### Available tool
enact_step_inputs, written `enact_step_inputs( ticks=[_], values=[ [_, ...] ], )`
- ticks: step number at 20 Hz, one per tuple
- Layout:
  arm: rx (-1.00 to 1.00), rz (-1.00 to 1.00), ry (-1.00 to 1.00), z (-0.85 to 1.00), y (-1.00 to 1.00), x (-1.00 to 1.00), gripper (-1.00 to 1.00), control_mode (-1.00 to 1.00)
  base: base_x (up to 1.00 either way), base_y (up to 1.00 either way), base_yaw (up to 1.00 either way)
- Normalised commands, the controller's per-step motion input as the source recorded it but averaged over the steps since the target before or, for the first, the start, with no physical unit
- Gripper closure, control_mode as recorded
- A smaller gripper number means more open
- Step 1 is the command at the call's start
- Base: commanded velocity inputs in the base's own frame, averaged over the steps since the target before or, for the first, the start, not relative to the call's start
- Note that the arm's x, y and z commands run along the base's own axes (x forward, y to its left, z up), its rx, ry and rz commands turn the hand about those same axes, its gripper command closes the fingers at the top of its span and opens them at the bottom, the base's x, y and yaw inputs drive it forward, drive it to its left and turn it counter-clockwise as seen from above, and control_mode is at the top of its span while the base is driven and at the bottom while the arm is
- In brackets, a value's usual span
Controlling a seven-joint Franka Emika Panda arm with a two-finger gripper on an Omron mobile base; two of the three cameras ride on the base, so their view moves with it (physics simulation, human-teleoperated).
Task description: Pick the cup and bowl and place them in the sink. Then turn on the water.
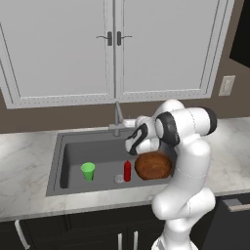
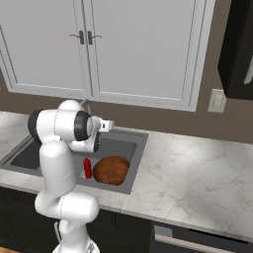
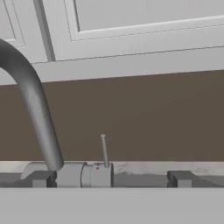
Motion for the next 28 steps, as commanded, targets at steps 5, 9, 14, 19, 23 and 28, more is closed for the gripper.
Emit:
enact_step_inputs(
  ticks=[5, 9, 14, 19, 23, 28],
  values=[
    [0.00, 0.00, 0.00, -0.03, 0.00, 0.11, -1.00, -1.00, 0.00, 0.00, 0.00],
    [0.00, 0.00, 0.00, -0.08, 0.00, 0.08, -1.00, -1.00, 0.00, 0.00, 0.00],
    [0.00, 0.00, 0.00, -0.09, 0.01, 0.10, -1.00, -1.00, 0.00, 0.00, 0.00],
    [0.00, 0.00, -0.01, -0.05, 0.00, 0.07, -1.00, -1.00, 0.00, 0.00, 0.00],
    [0.00, 0.00, -0.02, -0.02, 0.00, 0.01, -1.00, -1.00, 0.00, 0.00, 0.00],
    [0.00, 0.00, 0.00, -0.01, 0.04, 0.01, -1.00, -1.00, 0.00, 0.00, 0.00]
  ],
)
